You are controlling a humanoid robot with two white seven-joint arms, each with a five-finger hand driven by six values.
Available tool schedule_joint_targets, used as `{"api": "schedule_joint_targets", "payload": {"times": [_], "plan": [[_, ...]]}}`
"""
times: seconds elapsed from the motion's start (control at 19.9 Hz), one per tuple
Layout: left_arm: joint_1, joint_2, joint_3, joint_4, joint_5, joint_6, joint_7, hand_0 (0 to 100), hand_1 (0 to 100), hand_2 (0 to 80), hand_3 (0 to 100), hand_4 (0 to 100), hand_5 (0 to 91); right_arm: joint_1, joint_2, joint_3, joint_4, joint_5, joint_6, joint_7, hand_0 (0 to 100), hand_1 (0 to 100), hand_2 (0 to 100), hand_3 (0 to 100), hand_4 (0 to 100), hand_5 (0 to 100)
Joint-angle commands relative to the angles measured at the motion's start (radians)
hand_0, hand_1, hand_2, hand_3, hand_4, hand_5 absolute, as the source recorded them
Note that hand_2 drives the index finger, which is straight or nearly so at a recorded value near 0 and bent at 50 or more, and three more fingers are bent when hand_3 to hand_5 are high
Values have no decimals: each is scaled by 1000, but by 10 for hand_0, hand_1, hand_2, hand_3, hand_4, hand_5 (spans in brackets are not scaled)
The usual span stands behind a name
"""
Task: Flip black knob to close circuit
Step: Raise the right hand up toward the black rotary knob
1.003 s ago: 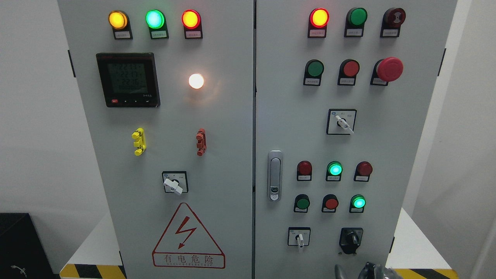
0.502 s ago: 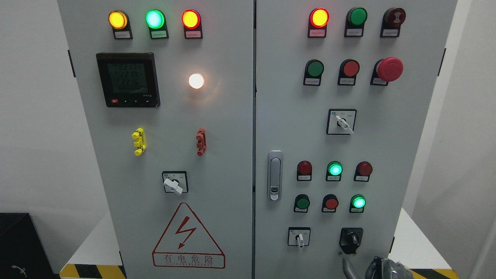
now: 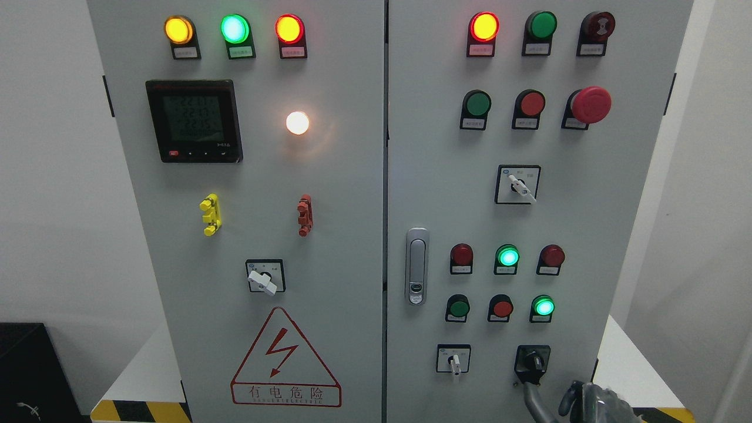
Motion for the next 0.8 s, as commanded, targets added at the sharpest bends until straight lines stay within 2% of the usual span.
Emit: {"api": "schedule_joint_targets", "payload": {"times": [0.0, 0.75], "plan": [[0, 1, -21, 21, -21, -1, 0, 120, 556, 0, 0, 0, 0, -21, 2, -22, 46, 19, -3, 2, 0, 149, 805, 950, 778, 819], [0, 0, -21, 21, -21, 1, 0, 120, 556, 0, 0, 0, 0, -47, 6, -41, 66, 36, -6, 0, 0, 160, 805, 952, 780, 819]]}}
